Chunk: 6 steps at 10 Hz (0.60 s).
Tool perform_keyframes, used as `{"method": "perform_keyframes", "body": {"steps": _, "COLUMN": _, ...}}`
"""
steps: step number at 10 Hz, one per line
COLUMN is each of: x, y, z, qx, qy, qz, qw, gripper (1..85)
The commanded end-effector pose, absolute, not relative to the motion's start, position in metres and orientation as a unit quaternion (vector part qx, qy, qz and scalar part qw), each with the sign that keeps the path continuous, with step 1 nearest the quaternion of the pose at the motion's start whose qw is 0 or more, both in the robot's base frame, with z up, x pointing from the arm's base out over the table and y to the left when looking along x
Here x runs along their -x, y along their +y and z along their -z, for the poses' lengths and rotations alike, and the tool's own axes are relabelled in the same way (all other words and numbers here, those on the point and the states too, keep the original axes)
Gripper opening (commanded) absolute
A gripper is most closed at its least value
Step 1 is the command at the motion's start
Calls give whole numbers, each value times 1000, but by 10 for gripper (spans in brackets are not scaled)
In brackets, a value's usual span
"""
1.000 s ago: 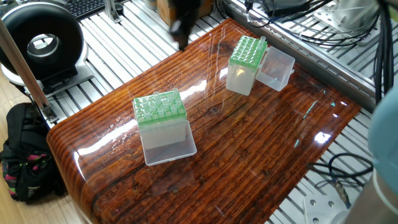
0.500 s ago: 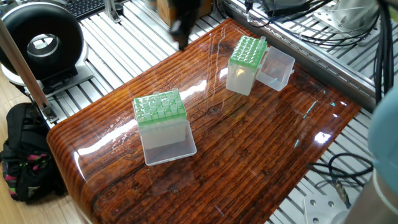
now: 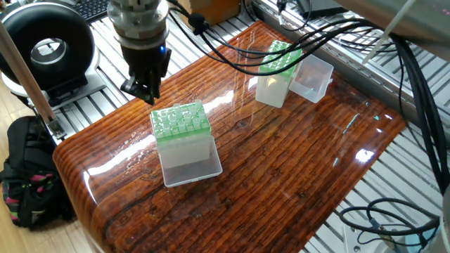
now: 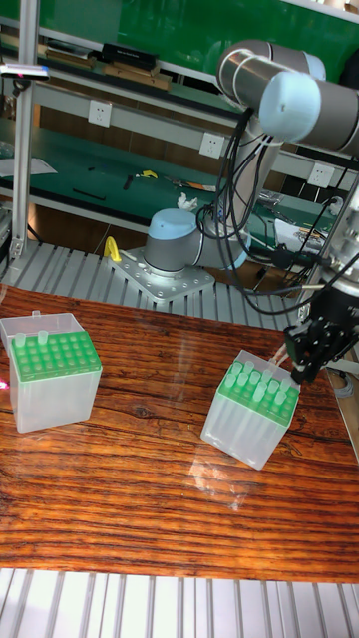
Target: Transfer all large pipette tips from one holder to another
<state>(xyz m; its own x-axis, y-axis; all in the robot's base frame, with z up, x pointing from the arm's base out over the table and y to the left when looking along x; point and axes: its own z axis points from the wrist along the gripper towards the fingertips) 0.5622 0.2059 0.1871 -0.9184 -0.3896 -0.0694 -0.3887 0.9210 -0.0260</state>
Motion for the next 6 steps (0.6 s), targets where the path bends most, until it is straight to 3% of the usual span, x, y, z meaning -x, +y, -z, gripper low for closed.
{"method": "perform_keyframes", "body": {"steps": 1, "x": -566, "y": 200, "z": -164, "qx": 199, "qy": 980, "qz": 6, "qw": 23, "gripper": 273}}
{"method": "perform_keyframes", "body": {"steps": 3, "x": -565, "y": 201, "z": -148, "qx": 196, "qy": 981, "qz": 1, "qw": 15, "gripper": 273}}
{"method": "perform_keyframes", "body": {"steps": 6, "x": -558, "y": 197, "z": -152, "qx": 199, "qy": 980, "qz": 7, "qw": 2, "gripper": 273}}
